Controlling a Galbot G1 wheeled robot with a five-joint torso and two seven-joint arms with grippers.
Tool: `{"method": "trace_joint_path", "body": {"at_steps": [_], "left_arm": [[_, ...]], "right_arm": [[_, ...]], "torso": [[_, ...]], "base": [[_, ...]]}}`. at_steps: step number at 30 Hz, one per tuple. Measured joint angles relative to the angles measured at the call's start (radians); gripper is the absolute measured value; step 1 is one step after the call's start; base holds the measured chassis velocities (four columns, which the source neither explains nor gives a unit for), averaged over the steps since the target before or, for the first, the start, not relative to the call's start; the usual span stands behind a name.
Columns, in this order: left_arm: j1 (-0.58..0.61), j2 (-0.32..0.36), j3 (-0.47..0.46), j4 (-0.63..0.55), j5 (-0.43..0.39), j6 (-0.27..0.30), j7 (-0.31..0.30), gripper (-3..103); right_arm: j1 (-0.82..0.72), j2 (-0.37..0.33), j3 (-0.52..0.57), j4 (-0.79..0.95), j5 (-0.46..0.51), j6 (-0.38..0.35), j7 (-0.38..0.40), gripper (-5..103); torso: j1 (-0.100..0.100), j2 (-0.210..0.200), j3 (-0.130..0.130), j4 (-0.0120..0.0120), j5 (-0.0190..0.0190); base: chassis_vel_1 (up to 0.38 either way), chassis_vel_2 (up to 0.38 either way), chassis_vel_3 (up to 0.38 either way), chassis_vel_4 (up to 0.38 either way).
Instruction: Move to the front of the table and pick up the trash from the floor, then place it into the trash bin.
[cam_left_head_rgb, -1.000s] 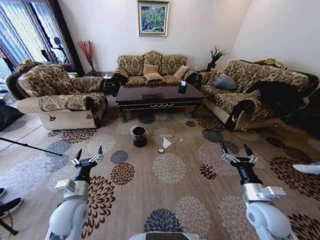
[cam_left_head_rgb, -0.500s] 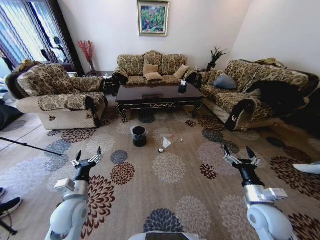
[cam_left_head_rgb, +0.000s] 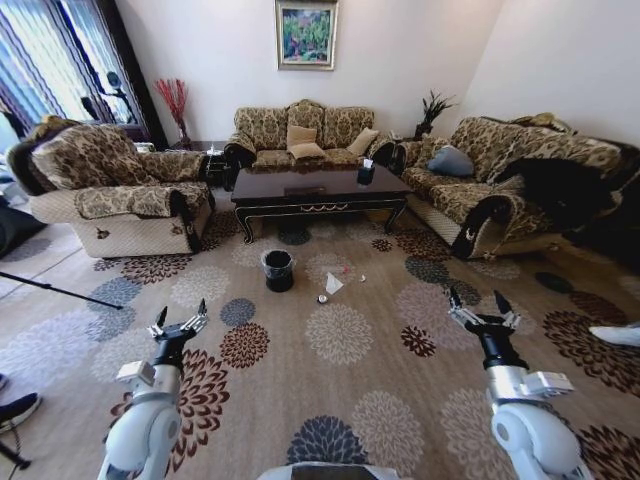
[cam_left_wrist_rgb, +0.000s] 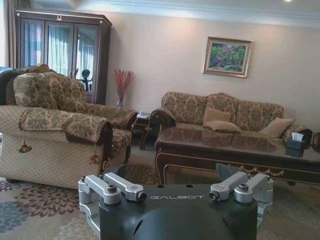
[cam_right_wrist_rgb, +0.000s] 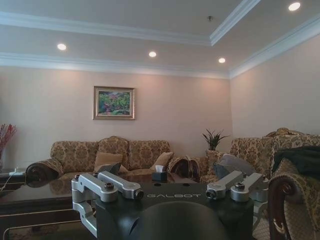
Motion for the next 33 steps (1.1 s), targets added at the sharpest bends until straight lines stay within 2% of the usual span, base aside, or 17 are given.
{"method": "trace_joint_path", "body": {"at_steps": [15, 22, 33], "left_arm": [[0.000, -0.001, 0.003, 0.012, 0.005, -0.004, 0.011, 100], [0.001, -0.003, 0.008, 0.015, 0.012, -0.005, 0.017, 100], [0.016, -0.006, 0.001, 0.000, 0.022, -0.012, 0.024, 100]], "right_arm": [[-0.001, 0.002, -0.001, -0.001, -0.001, 0.003, 0.001, 100], [-0.010, -0.001, 0.003, 0.005, 0.025, 0.052, 0.011, 100], [-0.005, -0.003, 0.002, -0.004, 0.026, 0.078, -0.015, 100]], "torso": [[-0.025, -0.058, -0.033, 0.0001, 0.0000], [-0.038, -0.089, -0.051, 0.0001, -0.0001], [-0.055, -0.127, -0.073, 0.0001, 0.0000]], "base": [[0.000, 0.000, 0.000, 0.000], [0.000, 0.000, 0.000, 0.000], [0.000, 0.000, 0.000, 0.000]]}}
